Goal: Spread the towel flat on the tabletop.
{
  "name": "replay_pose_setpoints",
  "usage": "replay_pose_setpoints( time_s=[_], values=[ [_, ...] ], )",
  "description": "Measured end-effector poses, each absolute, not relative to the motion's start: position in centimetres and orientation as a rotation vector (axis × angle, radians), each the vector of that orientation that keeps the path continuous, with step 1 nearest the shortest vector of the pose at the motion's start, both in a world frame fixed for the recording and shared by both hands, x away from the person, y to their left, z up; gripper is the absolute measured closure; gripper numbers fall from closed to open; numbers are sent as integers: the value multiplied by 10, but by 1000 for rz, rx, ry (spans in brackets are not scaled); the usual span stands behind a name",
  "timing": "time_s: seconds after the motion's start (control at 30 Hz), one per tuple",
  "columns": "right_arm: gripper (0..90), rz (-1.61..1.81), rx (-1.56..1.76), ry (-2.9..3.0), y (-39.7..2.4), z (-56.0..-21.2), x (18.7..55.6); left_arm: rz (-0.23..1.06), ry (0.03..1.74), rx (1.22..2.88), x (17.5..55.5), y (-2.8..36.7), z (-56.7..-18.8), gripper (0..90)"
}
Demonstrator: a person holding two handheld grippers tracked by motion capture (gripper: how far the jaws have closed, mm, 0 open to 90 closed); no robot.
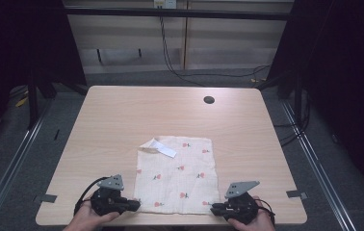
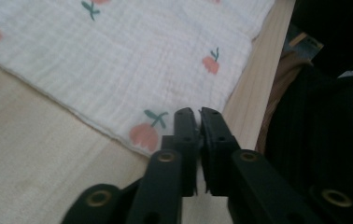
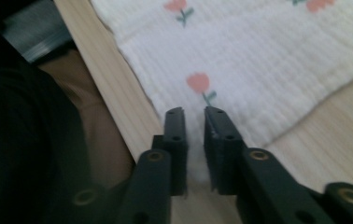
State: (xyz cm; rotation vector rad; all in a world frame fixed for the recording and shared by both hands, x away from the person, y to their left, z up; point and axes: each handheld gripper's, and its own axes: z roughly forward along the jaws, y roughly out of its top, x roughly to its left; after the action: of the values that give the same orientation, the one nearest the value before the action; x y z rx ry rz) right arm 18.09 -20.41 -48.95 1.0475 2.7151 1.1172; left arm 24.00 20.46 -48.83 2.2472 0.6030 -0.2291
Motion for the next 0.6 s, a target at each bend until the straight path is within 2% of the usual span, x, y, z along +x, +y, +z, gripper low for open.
replay_pose_setpoints(
  time_s=[0.13, 0.2, 0.23, 0.37, 0.47, 0.5, 0.6],
  values=[
    [648, 1234, 1082, 2632, -210, -481, 188, -199, 625, 2177, 251, 208, -477, 752],
    [623, 1228, 1118, 2589, -211, -479, 196, -127, 646, 2122, 274, 209, -464, 770],
    [614, 1215, 1124, 2578, -211, -478, 202, -61, 657, 2104, 286, 208, -458, 795],
    [612, 1191, 1126, 2563, -207, -479, 223, 29, 697, 2055, 325, 205, -449, 810],
    [611, 1176, 1106, 2571, -203, -480, 231, 76, 736, 2064, 345, 202, -452, 728],
    [600, 1176, 1106, 2569, -201, -480, 239, 105, 779, 2076, 364, 199, -459, 693],
    [579, 1187, 1131, 2557, -200, -481, 247, 115, 792, 2071, 378, 194, -468, 674]
  ],
)
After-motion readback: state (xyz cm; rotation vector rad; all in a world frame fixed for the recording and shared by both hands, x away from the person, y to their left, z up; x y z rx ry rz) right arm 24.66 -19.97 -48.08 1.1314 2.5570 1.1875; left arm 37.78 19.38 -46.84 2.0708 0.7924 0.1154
